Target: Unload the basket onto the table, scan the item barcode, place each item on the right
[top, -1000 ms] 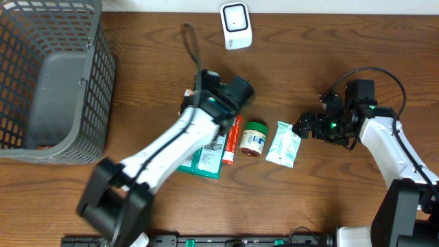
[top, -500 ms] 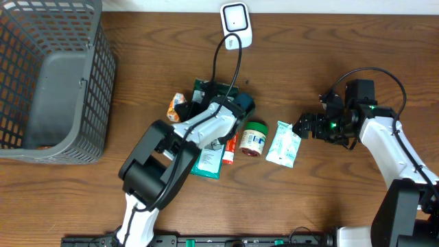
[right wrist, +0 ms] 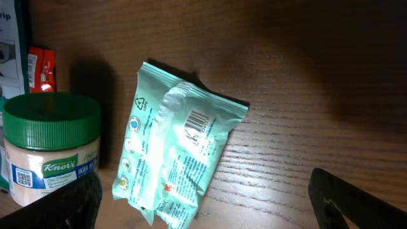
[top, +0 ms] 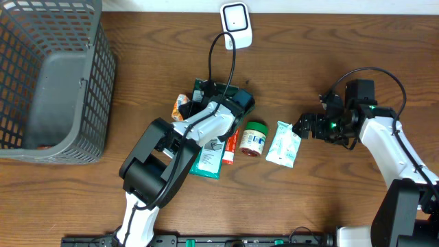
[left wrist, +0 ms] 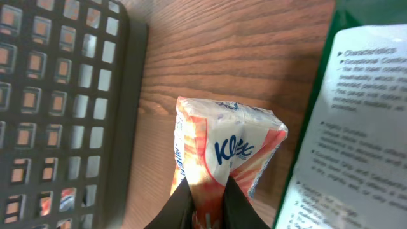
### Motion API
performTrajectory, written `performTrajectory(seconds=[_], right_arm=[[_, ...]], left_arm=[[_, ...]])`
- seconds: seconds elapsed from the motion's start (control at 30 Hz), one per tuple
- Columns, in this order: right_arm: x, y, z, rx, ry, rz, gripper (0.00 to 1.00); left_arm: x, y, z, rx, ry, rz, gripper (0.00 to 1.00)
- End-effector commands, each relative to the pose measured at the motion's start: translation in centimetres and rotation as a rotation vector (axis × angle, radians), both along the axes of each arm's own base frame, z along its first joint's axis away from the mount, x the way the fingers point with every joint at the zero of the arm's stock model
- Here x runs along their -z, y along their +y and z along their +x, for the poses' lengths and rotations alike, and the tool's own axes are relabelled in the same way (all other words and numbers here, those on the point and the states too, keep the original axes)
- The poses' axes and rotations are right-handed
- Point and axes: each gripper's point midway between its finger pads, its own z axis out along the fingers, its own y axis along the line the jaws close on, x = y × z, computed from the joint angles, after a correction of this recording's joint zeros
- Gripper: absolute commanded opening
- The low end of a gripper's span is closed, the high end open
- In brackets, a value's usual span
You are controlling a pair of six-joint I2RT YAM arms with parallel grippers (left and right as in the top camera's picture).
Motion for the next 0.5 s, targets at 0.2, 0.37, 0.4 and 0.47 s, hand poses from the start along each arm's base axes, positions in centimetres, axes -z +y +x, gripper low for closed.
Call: performTrajectory(seconds=[0.2, 0.37, 0.4, 0.47], right_arm=[[-0.1, 0.3, -0.1, -0.010, -0.003, 0.000, 0.99], [-0.1, 0.3, -0.1, -0.010, -0.003, 0.000, 0.99], [-0.1, 0.3, -0.1, -0.010, -0.003, 0.000, 0.99], [-0.1, 0.3, -0.1, -0.010, -0.003, 0.000, 0.99]], left_arm=[[0.4, 0.6, 0.0, -0.019, -0.004, 0.001, 0.13], [0.3, 1.2, 0.2, -0.032, -0.006, 0.009, 0.13], [0.4, 1.6, 0.3, -0.041, -0.004, 0.010, 0.13], [0.6, 2.2, 0.3, -0.055, 0.001, 0.013, 0.13]])
